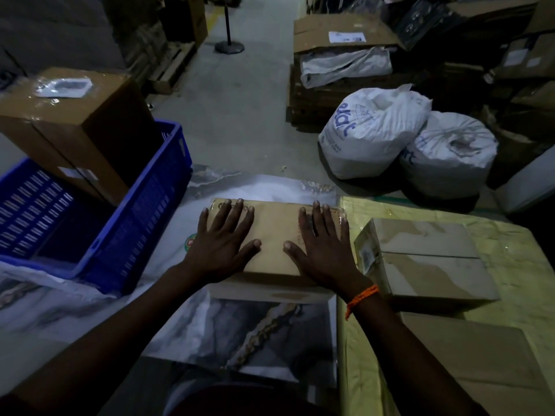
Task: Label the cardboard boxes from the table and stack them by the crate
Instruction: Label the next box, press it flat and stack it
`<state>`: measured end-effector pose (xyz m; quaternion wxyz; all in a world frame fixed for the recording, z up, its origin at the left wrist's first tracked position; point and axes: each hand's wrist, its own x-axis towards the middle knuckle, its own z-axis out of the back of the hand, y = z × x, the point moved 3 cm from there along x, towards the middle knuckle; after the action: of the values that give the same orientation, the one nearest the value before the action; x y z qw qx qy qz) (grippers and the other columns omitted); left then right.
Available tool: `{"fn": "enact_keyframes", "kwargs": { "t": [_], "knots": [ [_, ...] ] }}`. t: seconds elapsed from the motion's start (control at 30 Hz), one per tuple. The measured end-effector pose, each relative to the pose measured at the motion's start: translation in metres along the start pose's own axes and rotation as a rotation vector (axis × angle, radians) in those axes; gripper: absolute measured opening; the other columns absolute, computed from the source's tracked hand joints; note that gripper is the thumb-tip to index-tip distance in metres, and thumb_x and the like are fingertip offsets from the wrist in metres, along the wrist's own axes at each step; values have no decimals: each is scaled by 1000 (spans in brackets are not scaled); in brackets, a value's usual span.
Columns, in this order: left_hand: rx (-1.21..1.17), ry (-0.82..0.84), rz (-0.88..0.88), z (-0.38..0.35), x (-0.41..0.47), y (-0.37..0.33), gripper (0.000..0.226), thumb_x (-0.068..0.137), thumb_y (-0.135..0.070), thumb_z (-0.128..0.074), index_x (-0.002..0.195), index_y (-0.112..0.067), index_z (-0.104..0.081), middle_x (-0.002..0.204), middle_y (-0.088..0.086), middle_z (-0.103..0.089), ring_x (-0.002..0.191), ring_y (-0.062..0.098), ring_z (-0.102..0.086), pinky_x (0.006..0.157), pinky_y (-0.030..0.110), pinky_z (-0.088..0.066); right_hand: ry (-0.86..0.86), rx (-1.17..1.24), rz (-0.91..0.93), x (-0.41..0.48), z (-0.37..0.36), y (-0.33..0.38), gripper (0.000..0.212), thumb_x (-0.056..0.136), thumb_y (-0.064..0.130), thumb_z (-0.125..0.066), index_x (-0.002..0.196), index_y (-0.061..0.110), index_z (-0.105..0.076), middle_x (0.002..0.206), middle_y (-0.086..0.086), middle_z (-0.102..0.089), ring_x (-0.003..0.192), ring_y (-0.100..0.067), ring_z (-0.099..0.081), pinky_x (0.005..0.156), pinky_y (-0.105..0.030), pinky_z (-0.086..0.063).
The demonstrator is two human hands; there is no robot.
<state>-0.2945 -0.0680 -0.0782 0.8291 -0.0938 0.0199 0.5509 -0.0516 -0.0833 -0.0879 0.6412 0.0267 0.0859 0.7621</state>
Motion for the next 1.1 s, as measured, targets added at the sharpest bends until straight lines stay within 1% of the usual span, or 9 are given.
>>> {"fn": "enact_keyframes", "kwargs": {
  "t": [0.23,0.37,0.47,0.57,0.73,0.83,0.97,1.03,1.1],
  "knots": [
    [-86,-122,74,-7,-1,2,84,96,-74,-10,163,-26,1,169,3,17,155,23,20,126,52,3,-92,86,-114,-3,-2,-2,102,89,84,-21,165,22,7,171,-8,18,158,-24,17,122,-49,15],
    [-389,-319,327,-2,-5,4,87,100,-63,-41,163,-18,-3,171,5,8,157,24,4,125,42,-9,-252,405,-412,-5,11,-10,103,94,67,-55,166,20,2,173,-12,7,159,-31,0,123,-52,-20],
    [-646,-295,497,6,-4,9,86,98,-54,-54,162,-17,-10,169,8,-18,152,27,-25,119,42,-27,-128,718,-625,15,15,-33,93,90,53,-72,157,6,-28,160,-24,-36,143,-40,-42,114,-50,-41],
    [-778,-329,502,15,1,13,60,97,-47,-61,146,-19,-40,140,7,-59,126,30,-57,96,34,-41,-75,914,-629,30,15,-51,71,71,66,-76,117,13,-64,114,-10,-75,97,-24,-73,87,-45,-60],
    [-966,-494,452,25,11,13,77,87,-59,-63,149,-22,-39,133,6,-61,118,29,-60,99,42,-49,-341,1014,-598,23,48,-53,47,94,47,-70,123,13,-58,108,-2,-64,98,-21,-61,84,-34,-47],
    [-1164,-617,517,24,14,19,52,95,-49,-63,137,-21,-49,126,-2,-59,121,24,-59,93,35,-46,-460,1155,-576,18,49,-54,46,93,53,-70,118,16,-59,108,-1,-69,96,-19,-66,83,-35,-50],
    [-1160,-563,618,1,3,30,64,93,-66,-56,134,-16,-56,126,1,-62,114,20,-59,95,38,-47,-451,1165,-610,-2,15,-48,38,90,39,-78,114,16,-59,113,-3,-67,101,-22,-67,84,-32,-57],
    [-1088,-529,625,-11,-8,32,58,95,-59,-60,132,-14,-60,118,-2,-64,105,16,-60,89,33,-46,-420,1132,-602,-19,-4,-43,41,90,27,-79,123,13,-58,119,-3,-64,107,-21,-63,77,-15,-52],
    [-1010,-489,617,-24,-19,32,45,96,-46,-64,125,-12,-67,113,0,-69,102,17,-63,86,32,-46,-399,1116,-607,-35,-25,-40,45,90,25,-80,127,13,-58,121,-4,-65,109,-22,-64,78,-20,-53]
  ]
}}
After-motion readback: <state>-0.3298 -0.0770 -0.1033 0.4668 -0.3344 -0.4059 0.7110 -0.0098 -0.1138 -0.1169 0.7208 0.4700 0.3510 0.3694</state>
